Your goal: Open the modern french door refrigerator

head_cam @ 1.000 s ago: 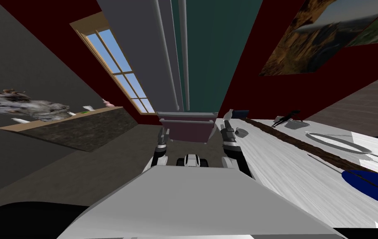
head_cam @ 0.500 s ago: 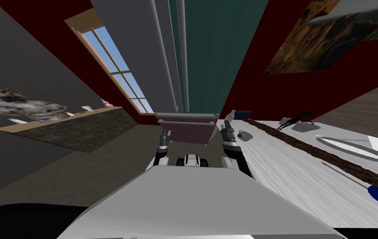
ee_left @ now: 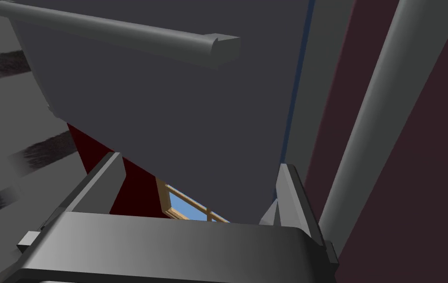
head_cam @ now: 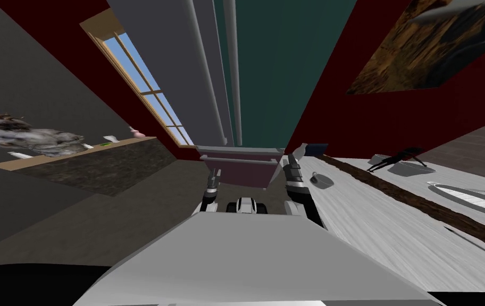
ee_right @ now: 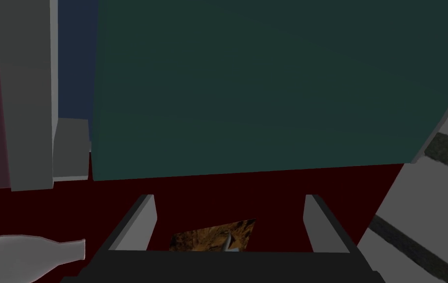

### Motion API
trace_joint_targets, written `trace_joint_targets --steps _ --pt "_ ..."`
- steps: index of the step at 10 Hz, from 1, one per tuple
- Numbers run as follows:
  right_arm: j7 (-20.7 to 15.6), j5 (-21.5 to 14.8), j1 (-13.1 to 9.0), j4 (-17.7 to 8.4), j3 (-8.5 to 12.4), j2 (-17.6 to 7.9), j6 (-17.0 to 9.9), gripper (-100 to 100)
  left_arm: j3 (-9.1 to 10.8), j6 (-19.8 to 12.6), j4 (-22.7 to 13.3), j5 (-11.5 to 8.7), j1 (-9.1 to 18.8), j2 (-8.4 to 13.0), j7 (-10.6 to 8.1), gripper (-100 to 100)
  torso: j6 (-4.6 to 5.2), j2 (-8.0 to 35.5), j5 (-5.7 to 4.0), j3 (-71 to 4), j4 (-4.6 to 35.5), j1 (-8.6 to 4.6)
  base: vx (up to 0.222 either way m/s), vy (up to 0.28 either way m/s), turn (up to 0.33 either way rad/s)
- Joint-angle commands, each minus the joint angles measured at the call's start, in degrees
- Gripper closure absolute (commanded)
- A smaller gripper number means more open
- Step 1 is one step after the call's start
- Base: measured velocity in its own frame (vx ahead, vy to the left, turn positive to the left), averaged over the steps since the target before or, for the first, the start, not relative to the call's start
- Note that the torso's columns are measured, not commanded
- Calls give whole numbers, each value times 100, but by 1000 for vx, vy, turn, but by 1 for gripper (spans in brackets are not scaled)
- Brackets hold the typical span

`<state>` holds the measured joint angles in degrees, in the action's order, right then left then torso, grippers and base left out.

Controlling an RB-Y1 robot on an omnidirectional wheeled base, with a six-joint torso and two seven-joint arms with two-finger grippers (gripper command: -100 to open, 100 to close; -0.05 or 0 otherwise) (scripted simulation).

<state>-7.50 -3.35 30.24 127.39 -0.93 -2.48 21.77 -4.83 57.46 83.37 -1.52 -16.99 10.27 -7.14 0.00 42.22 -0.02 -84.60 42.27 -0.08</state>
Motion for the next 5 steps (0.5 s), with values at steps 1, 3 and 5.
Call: trace_joint_targets --steps 1,3,5 --pt "0 0 -1 0 0 0 0 0 -50 218 -386 36 104 -14 -1 -100 0 14 2 7 3 10 98 -24 20" --pt "0 0 -1 0 0 0 0 0 -80 355 -639 59 170 -29 -2 -100 0 19 4 11 5 15 81 -16 21" --pt "0 0 -1 0 0 0 0 0 -109 489 -909 81 236 -50 -2 -100 0 10 3 5 2 11 77 -12 18"
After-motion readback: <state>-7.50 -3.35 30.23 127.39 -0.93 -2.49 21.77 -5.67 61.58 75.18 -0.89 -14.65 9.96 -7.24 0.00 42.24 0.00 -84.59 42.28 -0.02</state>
